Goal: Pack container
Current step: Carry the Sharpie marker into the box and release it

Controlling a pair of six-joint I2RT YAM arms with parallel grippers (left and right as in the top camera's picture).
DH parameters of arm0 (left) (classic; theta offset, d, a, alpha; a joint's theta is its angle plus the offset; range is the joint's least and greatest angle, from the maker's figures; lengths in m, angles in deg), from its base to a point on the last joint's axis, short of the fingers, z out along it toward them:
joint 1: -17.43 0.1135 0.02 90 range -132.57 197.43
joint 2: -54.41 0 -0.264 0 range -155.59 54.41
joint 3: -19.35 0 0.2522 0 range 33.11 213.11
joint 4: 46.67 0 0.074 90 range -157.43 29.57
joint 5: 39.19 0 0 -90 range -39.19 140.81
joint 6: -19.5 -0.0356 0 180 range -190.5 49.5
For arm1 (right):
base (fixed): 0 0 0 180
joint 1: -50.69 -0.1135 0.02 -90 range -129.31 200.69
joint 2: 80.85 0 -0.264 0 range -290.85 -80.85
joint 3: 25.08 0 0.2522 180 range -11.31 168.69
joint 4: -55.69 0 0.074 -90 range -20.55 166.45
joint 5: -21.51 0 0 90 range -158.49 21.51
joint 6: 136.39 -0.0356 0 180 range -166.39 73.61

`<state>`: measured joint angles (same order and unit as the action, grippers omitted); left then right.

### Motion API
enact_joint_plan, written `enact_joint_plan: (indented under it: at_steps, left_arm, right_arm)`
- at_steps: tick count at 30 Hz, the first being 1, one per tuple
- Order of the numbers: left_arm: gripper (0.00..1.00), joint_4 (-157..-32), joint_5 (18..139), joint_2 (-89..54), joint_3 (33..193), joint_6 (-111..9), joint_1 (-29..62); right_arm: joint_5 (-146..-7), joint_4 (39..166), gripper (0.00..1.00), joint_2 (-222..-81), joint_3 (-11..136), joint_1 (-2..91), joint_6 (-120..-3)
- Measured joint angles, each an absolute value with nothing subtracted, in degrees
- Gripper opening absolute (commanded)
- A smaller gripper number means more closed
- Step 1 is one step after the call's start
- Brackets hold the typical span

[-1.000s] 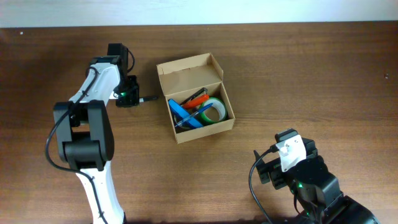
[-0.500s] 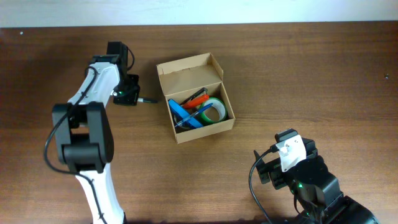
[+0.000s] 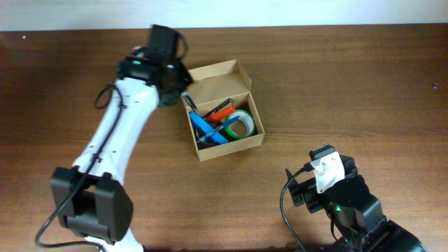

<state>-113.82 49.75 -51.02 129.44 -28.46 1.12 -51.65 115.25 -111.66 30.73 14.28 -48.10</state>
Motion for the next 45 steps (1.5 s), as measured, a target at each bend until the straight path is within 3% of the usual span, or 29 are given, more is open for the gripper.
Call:
enact_joint_plan:
  at_steps: [8, 25, 45]
  left_arm:
    - [0.02, -117.05, 48.42, -51.02, 129.44, -44.26, -6.95]
    - [0.02, -123.33, 42.3, -55.28, 129.44, -73.7, -13.81]
    - [0.02, -121.49, 35.52, -58.98, 129.44, -88.1, -18.18]
  right_arm:
    - [-51.65, 115.23, 0.99, -111.64, 30.73, 14.28, -48.1]
    - [-51.65, 115.25, 0.99, -111.64, 30.73, 14.28, -48.1]
    - [-51.65, 115.25, 0.99, -111.64, 30.73, 14.28, -48.1]
